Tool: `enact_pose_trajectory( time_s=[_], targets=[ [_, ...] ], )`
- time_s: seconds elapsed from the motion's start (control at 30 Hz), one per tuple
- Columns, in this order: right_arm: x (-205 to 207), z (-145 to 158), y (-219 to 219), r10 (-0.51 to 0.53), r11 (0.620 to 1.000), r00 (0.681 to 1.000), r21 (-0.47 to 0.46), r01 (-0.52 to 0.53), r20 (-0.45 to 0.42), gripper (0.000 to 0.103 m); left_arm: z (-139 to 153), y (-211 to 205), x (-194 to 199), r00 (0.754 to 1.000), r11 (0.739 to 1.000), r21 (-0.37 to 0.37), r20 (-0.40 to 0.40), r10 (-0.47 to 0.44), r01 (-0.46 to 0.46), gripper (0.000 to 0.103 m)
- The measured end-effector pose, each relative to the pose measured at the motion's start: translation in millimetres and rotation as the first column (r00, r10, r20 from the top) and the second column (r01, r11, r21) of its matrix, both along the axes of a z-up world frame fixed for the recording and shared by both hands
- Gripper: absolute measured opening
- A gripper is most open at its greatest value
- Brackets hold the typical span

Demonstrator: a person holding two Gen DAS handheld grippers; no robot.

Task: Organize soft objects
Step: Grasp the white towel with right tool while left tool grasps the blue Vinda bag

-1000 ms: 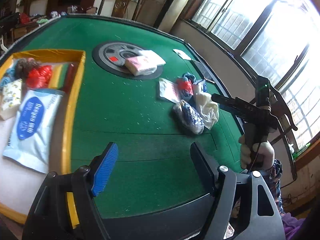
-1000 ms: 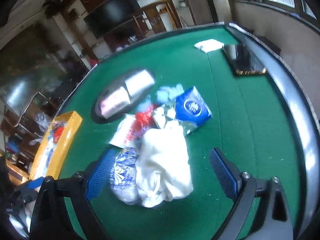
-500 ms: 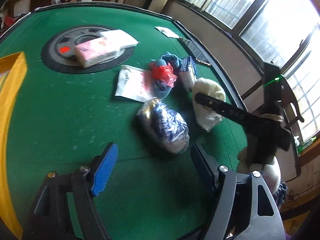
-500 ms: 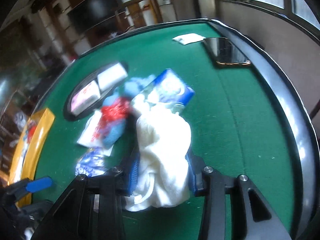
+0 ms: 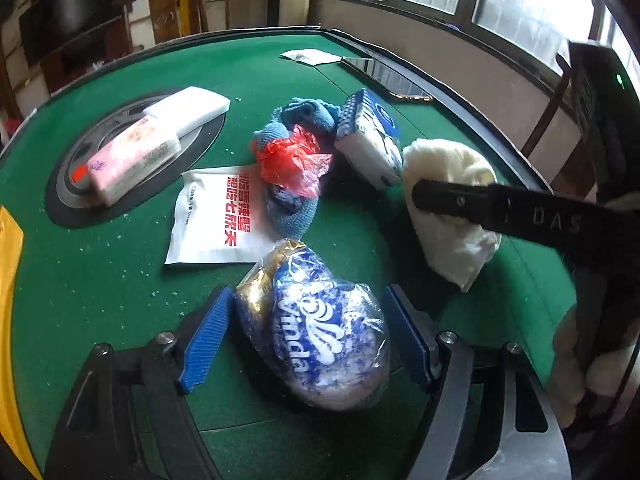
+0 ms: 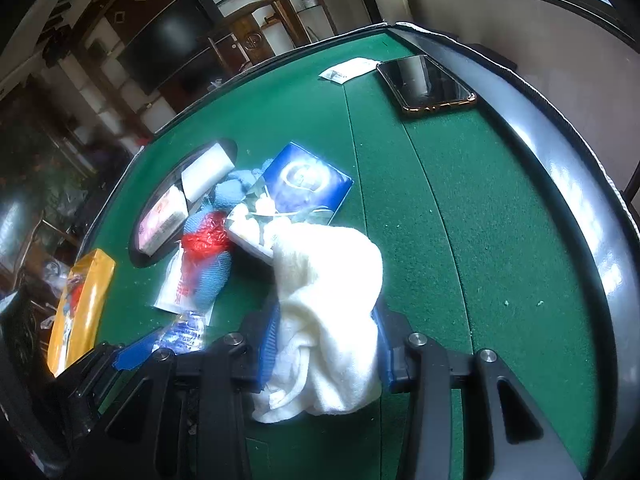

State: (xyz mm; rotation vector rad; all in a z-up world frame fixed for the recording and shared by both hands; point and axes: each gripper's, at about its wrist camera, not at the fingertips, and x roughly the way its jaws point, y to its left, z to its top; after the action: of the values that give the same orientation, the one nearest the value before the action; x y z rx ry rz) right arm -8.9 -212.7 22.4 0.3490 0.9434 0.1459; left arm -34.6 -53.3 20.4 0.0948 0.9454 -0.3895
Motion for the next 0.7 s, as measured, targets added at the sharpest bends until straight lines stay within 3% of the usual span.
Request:
enact_pose_trajectory(
  time_s=[0.03, 0.1, 0.47, 0.57, 0.7],
  targets=[
    [0, 0, 0, 0.000, 1.000, 1.000, -0.002, 0.000, 0.000, 0.037, 1, 2, -2, 1.000, 1.000, -0.005, 0.001, -0.005, 0.005, 0.056],
    [0, 0, 0, 0.000, 1.000, 1.000, -0.005, 0.000, 0.001, 0.037, 6, 12, -5, 1.000, 0.998, -0.057, -0.010, -0.004, 0.003, 0.053],
    [0, 0, -1, -0.004, 1.000, 1.000, -0.005, 0.005, 0.027, 0.036, 46, 79, -39, 0.999, 0.960, -0.278, 0.004, 0.041, -0.038, 0.052],
    [-1, 0, -3, -0.012, 1.000, 0.999, 0.001, 0.012, 0.032, 0.036, 59, 117, -50, 0.996, 0.944, -0.319, 0.012, 0.091, -0.082, 0.052],
    [-2, 0, -4, -0.025, 1.000, 0.999, 0.001, 0.025, 0.039, 0.036, 74, 180, -64, 0.972, 0.912, -0.358, 0.042, 0.229, -0.200, 0.053]
  ],
)
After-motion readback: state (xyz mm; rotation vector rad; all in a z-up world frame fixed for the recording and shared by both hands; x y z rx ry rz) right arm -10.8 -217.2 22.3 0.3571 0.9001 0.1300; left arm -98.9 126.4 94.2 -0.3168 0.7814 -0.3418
